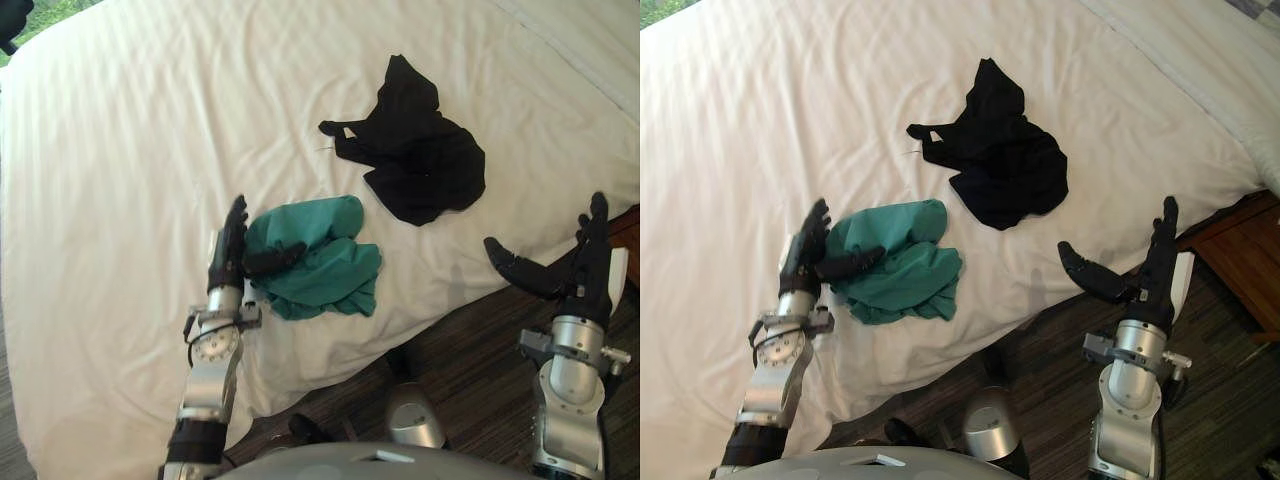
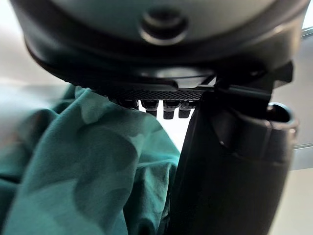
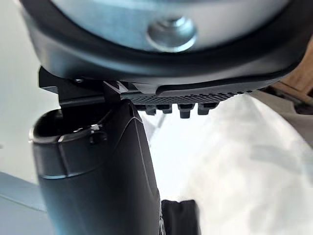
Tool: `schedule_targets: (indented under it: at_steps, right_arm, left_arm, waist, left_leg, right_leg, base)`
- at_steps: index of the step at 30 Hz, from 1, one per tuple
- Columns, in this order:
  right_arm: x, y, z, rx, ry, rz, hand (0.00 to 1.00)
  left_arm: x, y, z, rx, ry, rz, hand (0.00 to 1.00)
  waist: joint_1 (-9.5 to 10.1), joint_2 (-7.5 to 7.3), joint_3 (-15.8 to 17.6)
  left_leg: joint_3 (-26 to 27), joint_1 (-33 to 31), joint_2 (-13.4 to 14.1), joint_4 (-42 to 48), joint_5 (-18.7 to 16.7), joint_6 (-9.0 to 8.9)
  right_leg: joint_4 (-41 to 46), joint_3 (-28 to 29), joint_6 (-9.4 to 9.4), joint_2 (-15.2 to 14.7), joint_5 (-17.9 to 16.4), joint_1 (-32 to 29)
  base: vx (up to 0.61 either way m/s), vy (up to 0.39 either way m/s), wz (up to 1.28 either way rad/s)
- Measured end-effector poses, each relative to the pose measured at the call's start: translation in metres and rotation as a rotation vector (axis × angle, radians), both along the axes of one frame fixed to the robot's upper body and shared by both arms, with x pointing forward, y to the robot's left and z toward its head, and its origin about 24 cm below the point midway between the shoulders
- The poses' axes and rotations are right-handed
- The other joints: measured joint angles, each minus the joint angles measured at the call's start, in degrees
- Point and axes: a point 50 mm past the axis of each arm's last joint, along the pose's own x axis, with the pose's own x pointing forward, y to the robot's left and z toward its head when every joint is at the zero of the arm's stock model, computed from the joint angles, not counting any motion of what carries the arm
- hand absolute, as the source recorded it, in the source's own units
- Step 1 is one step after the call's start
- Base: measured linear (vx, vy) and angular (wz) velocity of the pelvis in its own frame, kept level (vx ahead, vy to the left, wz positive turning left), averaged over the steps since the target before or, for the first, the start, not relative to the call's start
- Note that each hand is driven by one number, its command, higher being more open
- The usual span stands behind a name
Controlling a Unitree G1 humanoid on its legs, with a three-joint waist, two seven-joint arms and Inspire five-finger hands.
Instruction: Tidy up the quilt and then pick up the clothes from the bed and put them into the laundry hamper
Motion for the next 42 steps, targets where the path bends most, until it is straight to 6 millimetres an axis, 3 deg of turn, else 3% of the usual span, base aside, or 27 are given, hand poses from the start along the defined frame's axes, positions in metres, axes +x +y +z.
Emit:
schedule_targets:
  at_steps: [7, 9, 10, 13, 18, 25, 27, 32, 36, 39, 42]
  right_arm:
    - [0.001, 0.012, -0.007, 0.019, 0.029, 0.054, 1.00]
    - [-0.004, 0.014, -0.013, 0.043, 0.049, 0.045, 1.00]
    - [-0.006, 0.015, -0.015, 0.049, 0.055, 0.042, 1.00]
    - [-0.010, 0.019, -0.021, 0.066, 0.081, 0.053, 1.00]
    - [-0.013, 0.019, -0.023, 0.068, 0.097, 0.050, 1.00]
    - [-0.010, 0.016, -0.019, 0.038, 0.093, 0.075, 1.00]
    - [-0.005, 0.013, -0.013, 0.001, 0.085, 0.094, 1.00]
    - [0.028, 0.003, 0.005, -0.132, 0.057, 0.153, 1.00]
    - [0.048, -0.013, -0.001, -0.161, 0.123, 0.147, 1.00]
    - [0.059, -0.030, -0.003, -0.192, 0.188, 0.123, 1.00]
    - [0.069, -0.052, 0.004, -0.248, 0.233, 0.088, 1.00]
  left_arm:
    - [-0.024, -0.025, -0.006, -0.038, 0.036, -0.136, 1.00]
    - [-0.027, -0.029, -0.009, -0.043, 0.049, -0.160, 1.00]
    - [-0.028, -0.029, -0.009, -0.042, 0.050, -0.164, 0.00]
    - [-0.029, -0.031, -0.013, 0.027, 0.073, -0.180, 0.00]
    - [-0.021, -0.033, -0.035, 0.092, 0.155, -0.174, 0.00]
    - [-0.010, -0.035, -0.044, 0.145, 0.186, -0.210, 0.00]
    - [-0.011, -0.034, -0.046, 0.147, 0.189, -0.224, 0.00]
    - [-0.012, -0.033, -0.049, 0.102, 0.202, -0.254, 0.00]
    - [-0.016, -0.030, -0.051, 0.031, 0.215, -0.252, 0.00]
    - [-0.024, -0.019, -0.054, -0.023, 0.222, -0.218, 0.00]
    - [-0.032, -0.006, -0.056, -0.095, 0.226, -0.164, 0.00]
  waist:
    - [1.58, -0.82, -1.50]
    - [2.53, -1.72, -2.79]
    - [2.76, -2.03, -2.99]
    - [2.77, -3.39, -4.01]
    - [2.73, -4.03, -5.59]
    - [2.70, -4.41, -5.97]
    - [2.91, -4.60, -5.98]
    - [3.42, -5.24, -6.20]
    - [4.80, -5.13, -6.17]
    - [6.14, -4.55, -5.85]
    - [6.80, -2.92, -4.73]
  left_leg:
    - [-0.14, 0.72, 0.41, 0.06, 0.07, 0.01]
    - [-0.12, 0.68, 0.62, 0.30, 0.07, 0.00]
    - [-0.13, 0.67, 0.67, 0.32, 0.10, -0.04]
    - [-0.23, 0.55, 0.68, 0.33, 0.16, -0.10]
    - [-0.74, 0.21, 0.66, 0.31, 0.20, -0.12]
    - [-2.80, -1.16, 0.65, 0.27, 0.54, 0.00]
    - [-3.69, -1.52, 0.65, 0.14, 0.77, 0.08]
    - [-8.12, -3.66, 0.10, -1.24, 2.78, 0.81]
    - [-11.30, -5.14, -0.12, -2.07, 4.28, 1.24]
    - [-13.02, -5.31, -0.43, -4.54, 5.96, 1.37]
    - [-14.42, -6.07, -0.68, -5.51, 6.89, 1.54]
  right_leg:
    - [0.00, -0.53, 0.59, 0.17, -0.39, 1.16]
    - [0.00, -0.53, 0.60, 0.29, -0.39, 1.18]
    - [0.00, -0.55, 0.60, 0.31, -0.38, 1.18]
    - [0.00, -0.70, 0.70, 0.27, -0.32, 1.18]
    - [0.00, -1.11, 0.73, 0.22, -0.34, 1.13]
    - [0.00, -2.77, 0.93, 0.00, -0.48, 0.92]
    - [0.00, -3.53, 0.94, -0.06, -0.49, 0.95]
    - [0.01, -7.82, 0.95, -0.73, -0.51, 1.23]
    - [0.01, -11.01, 0.98, -1.05, -0.60, 1.89]
    - [0.01, -12.55, 0.56, -0.98, -0.92, 1.97]
    - [0.01, -13.90, 0.49, -1.11, -0.99, 1.91]
  base:
    - [-0.09, -0.036, 0.02]
    - [-0.10, -0.045, -0.01]
    - [-0.09, -0.036, 0.01]
    - [-0.08, -0.030, 0.02]
    - [-0.05, -0.030, 0.05]
    - [-0.05, -0.034, 0.11]
    - [-0.05, -0.048, 0.23]
    - [-0.06, -0.035, 0.40]
    - [-0.09, -0.029, 0.50]
    - [-0.09, -0.028, 0.31]
    - [-0.05, -0.009, 0.23]
